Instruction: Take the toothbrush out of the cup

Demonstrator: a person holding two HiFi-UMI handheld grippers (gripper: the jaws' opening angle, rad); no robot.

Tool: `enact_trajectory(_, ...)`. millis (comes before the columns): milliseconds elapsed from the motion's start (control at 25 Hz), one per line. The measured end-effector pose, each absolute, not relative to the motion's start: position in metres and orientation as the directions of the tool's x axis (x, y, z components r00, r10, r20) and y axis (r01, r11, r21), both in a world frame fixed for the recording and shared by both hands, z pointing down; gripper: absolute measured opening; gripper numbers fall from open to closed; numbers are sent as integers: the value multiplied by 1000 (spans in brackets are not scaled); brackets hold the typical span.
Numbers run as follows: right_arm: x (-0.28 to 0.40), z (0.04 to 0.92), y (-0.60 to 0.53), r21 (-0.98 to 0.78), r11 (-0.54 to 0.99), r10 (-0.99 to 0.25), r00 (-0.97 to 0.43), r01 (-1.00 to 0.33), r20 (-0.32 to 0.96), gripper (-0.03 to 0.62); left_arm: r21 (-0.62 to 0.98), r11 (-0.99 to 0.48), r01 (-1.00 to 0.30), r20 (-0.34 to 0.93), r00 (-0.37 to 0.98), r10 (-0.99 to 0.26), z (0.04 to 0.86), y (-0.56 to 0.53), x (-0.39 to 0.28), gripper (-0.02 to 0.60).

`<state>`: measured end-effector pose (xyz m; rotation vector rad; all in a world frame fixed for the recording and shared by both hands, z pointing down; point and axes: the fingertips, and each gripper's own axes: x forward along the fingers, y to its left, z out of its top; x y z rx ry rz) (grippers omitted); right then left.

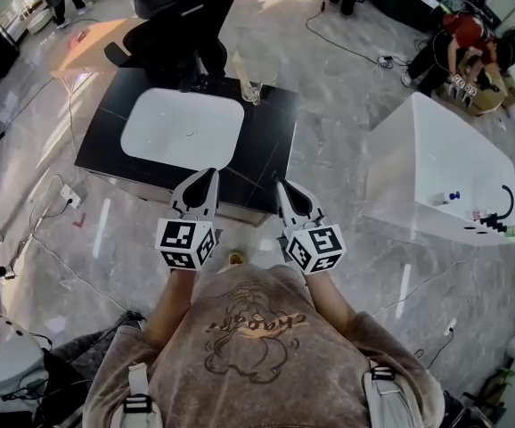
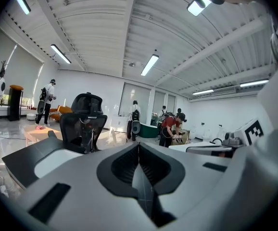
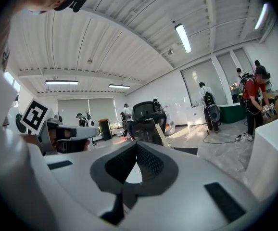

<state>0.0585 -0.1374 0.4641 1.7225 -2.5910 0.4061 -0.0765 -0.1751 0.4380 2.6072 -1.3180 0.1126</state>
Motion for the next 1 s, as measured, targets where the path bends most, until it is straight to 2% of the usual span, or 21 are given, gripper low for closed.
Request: enact_trajectory(1000, 60, 458, -254, -194, 378, -906, -405, -905, 123, 15, 159, -571, -806, 143, 591, -794, 433, -286, -65, 17)
